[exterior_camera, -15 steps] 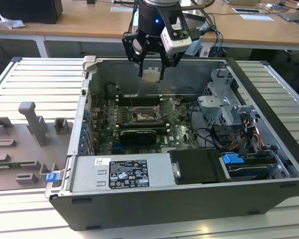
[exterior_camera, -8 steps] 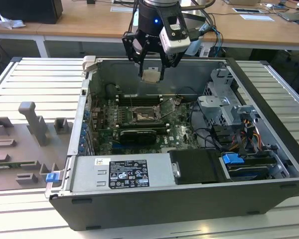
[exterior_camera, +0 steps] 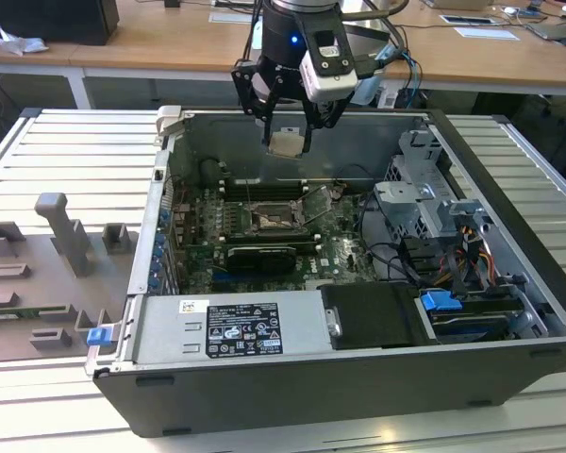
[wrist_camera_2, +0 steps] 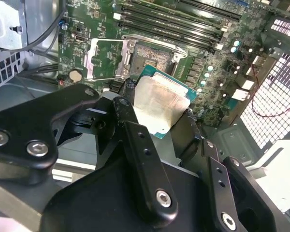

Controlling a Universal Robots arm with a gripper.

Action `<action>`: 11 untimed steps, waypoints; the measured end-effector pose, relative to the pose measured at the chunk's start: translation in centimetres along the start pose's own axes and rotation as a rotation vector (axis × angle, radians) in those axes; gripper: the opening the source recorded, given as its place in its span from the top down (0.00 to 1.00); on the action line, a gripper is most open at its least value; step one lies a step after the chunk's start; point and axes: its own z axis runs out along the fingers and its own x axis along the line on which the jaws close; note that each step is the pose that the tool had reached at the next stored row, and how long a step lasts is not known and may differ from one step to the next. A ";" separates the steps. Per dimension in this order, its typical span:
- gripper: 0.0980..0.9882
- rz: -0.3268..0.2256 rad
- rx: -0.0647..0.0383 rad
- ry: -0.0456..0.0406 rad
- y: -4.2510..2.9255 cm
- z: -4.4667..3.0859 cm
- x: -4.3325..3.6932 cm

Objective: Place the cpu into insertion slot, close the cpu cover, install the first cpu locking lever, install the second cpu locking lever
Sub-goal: 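Place the cpu into insertion slot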

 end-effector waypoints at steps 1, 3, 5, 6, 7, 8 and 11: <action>0.51 0.004 0.000 -0.0003 0.00 0.00 0.00; 0.51 0.012 0.000 -0.0011 0.00 0.00 0.00; 0.51 0.030 -0.001 -0.0027 0.00 0.00 0.00; 0.51 0.040 -0.001 -0.0035 0.00 0.00 0.00; 0.51 0.045 -0.001 -0.0040 0.00 0.00 0.00; 0.51 0.054 -0.001 -0.0048 0.00 0.00 0.00; 0.51 0.085 -0.002 -0.0076 0.00 0.00 0.00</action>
